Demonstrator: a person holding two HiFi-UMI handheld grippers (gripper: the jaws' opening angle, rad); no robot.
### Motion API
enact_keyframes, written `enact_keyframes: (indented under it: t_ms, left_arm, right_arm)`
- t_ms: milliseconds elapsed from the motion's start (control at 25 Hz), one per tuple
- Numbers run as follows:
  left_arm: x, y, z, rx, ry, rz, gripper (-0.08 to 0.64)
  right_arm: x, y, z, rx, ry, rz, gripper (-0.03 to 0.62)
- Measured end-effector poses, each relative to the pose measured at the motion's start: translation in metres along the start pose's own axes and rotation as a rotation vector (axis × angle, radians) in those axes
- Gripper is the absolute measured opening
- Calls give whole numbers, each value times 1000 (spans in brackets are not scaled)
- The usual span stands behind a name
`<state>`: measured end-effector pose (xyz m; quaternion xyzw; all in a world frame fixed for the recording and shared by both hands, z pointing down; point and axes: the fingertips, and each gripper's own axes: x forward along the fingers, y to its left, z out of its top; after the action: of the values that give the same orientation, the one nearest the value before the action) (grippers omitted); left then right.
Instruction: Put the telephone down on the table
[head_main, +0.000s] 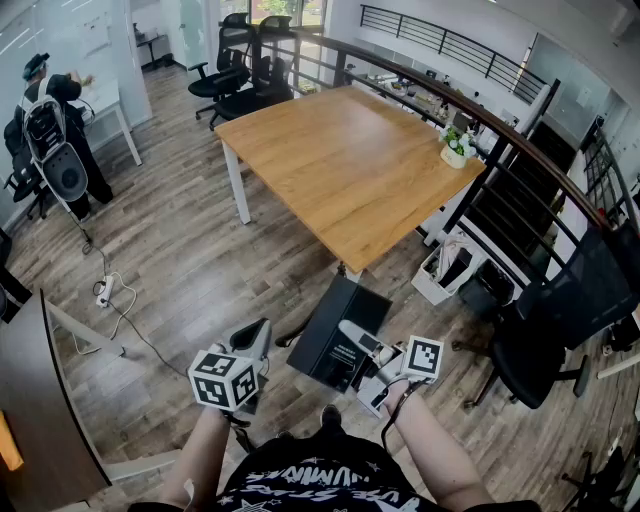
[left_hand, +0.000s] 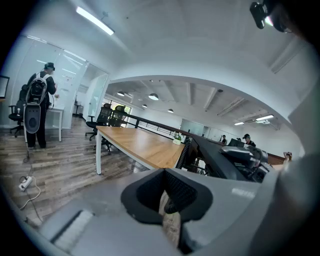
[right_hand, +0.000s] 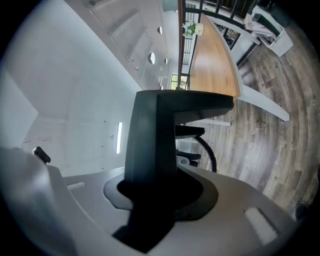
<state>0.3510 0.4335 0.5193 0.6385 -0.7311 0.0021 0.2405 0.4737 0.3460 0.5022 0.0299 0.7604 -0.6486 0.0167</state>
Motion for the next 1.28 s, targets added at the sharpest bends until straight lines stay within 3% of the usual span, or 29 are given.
enact_keyframes:
  t_ms: [560,960,1280]
  left_arm:
    - [-23,9,-11,-16,15,-1,2]
    - [-57,44,-19,-36,1,22,2]
    - [-52,70,-19,-60,-7,51,2]
  right_arm:
    - [8,5,-28,1,37,7,158]
    - [29,-3,-62,7,71,-28,158]
    - [46,-8,-45,-4,70,-22,158]
